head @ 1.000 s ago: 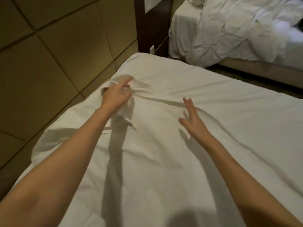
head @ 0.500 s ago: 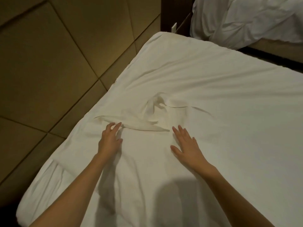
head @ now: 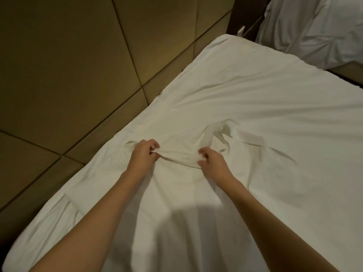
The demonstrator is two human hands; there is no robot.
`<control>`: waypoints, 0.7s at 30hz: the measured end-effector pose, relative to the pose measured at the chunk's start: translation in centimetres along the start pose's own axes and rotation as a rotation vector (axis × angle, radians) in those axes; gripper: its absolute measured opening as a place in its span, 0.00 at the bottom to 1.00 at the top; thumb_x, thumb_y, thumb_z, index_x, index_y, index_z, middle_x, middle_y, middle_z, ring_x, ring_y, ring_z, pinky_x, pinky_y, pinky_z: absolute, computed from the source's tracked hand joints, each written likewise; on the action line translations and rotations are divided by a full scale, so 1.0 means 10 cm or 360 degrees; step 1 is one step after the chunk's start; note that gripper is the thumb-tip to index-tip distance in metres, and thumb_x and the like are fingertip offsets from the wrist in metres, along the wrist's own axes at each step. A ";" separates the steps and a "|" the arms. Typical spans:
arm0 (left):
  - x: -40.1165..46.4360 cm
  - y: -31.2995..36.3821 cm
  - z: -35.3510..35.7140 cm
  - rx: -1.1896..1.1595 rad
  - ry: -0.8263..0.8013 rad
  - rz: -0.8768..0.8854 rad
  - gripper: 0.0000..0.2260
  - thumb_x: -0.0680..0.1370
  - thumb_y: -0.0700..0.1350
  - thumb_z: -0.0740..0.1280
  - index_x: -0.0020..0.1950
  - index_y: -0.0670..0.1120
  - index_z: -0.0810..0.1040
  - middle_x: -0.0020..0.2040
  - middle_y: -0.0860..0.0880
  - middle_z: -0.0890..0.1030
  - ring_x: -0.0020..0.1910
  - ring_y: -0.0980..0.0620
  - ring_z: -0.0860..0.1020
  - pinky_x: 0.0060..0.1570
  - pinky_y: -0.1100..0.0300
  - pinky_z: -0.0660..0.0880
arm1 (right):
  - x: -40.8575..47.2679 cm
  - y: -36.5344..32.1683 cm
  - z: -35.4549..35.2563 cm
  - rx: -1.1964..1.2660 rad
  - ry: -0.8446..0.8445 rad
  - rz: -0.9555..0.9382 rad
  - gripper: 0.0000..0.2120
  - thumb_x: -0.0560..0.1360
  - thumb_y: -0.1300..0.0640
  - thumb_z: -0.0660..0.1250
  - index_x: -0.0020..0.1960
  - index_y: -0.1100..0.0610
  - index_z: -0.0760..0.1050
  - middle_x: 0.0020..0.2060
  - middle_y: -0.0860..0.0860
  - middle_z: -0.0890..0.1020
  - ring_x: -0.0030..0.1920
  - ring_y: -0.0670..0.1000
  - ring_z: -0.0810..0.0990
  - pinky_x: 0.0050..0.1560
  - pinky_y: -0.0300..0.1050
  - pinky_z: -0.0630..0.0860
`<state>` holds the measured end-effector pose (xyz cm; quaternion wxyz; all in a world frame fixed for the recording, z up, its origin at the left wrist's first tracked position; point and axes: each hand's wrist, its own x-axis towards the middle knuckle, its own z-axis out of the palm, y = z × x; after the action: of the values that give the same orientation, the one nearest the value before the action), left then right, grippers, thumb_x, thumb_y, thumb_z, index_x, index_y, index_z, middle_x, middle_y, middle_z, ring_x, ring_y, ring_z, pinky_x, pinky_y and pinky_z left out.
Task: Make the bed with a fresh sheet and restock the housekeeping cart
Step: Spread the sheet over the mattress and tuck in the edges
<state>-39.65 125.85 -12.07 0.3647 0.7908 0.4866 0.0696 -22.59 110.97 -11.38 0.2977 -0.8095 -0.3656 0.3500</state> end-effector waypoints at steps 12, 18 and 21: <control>0.04 0.24 -0.38 -0.0149 0.0208 -0.0095 0.28 0.81 0.42 0.61 0.77 0.59 0.53 0.79 0.53 0.48 0.77 0.48 0.51 0.73 0.39 0.53 | 0.27 -0.85 -0.42 -0.0457 0.0057 -0.0617 0.31 0.81 0.46 0.56 0.76 0.41 0.40 0.75 0.45 0.34 0.76 0.51 0.36 0.74 0.61 0.43; -0.69 0.26 -0.01 0.0243 0.0182 -0.0138 0.26 0.82 0.45 0.59 0.78 0.50 0.53 0.79 0.49 0.49 0.77 0.47 0.44 0.73 0.43 0.41 | -0.78 -0.04 -0.61 -0.0840 0.0089 -0.0276 0.32 0.81 0.43 0.50 0.73 0.43 0.31 0.71 0.42 0.29 0.72 0.46 0.28 0.72 0.57 0.35; -1.08 0.73 0.12 0.0301 0.0094 -0.0004 0.25 0.82 0.46 0.58 0.77 0.48 0.54 0.79 0.48 0.50 0.77 0.47 0.43 0.72 0.45 0.40 | -1.49 0.28 -0.91 -0.0858 0.0119 -0.0058 0.32 0.81 0.40 0.48 0.72 0.43 0.28 0.70 0.41 0.28 0.71 0.45 0.27 0.72 0.56 0.33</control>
<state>-39.40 114.49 -5.59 0.2739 0.8188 0.5024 0.0461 -21.61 95.44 -2.94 0.0909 -0.8651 -0.4489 0.2045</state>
